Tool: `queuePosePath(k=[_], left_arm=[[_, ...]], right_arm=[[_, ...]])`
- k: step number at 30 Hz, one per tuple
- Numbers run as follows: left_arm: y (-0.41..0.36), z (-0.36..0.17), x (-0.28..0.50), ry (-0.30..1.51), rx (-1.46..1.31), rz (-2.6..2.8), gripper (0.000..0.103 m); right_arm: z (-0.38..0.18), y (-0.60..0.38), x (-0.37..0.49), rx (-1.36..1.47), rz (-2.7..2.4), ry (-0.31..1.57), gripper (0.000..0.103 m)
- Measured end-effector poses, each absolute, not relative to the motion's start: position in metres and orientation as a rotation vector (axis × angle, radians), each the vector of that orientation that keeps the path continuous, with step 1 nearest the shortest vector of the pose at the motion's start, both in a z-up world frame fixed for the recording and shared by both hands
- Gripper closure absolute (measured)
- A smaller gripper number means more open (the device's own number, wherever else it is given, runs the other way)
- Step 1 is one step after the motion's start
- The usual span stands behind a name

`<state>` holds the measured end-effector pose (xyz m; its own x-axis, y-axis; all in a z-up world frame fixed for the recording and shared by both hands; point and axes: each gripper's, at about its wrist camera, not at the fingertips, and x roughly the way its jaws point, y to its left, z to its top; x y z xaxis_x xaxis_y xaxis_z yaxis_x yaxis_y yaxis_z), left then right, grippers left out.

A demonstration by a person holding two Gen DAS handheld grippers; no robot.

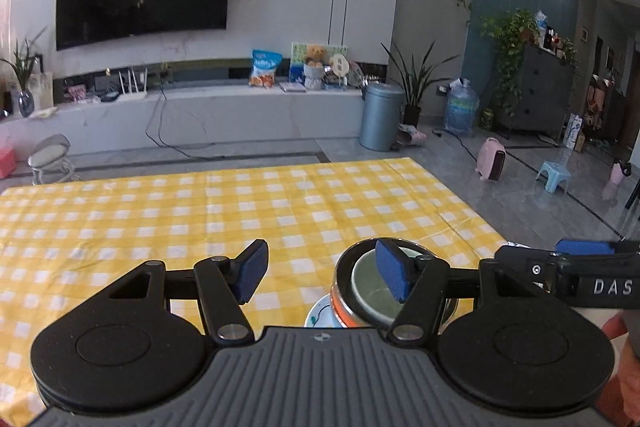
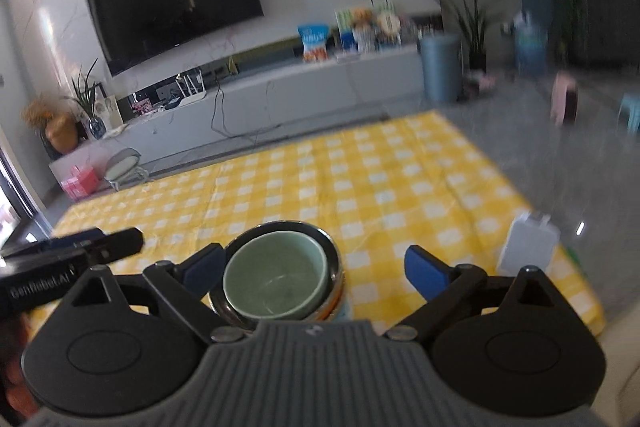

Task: Organize plates and bowls

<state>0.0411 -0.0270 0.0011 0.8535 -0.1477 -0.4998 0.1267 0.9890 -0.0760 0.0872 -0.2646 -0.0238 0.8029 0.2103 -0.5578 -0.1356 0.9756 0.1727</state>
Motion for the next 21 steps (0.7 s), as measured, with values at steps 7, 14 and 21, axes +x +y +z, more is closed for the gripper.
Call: queuePosePath(k=[7,14,21], left_arm=[[-0.036,-0.005,0.005,0.452,0.090,-0.099,0.027],[-0.042,-0.015,-0.021,0.391,0.131,-0.033,0.019],[-0.036,-0.036,-0.017,0.455,0.086,-0.022,0.016]], right_arm=[[-0.023,-0.259,0.038,0.050,0.128,0.456,0.003],[-0.039,-0.254,0.003,0.062,0.091,0.407,0.003],[-0.059,-0.235,-0.012,0.006,0.112,0.408,0.003]])
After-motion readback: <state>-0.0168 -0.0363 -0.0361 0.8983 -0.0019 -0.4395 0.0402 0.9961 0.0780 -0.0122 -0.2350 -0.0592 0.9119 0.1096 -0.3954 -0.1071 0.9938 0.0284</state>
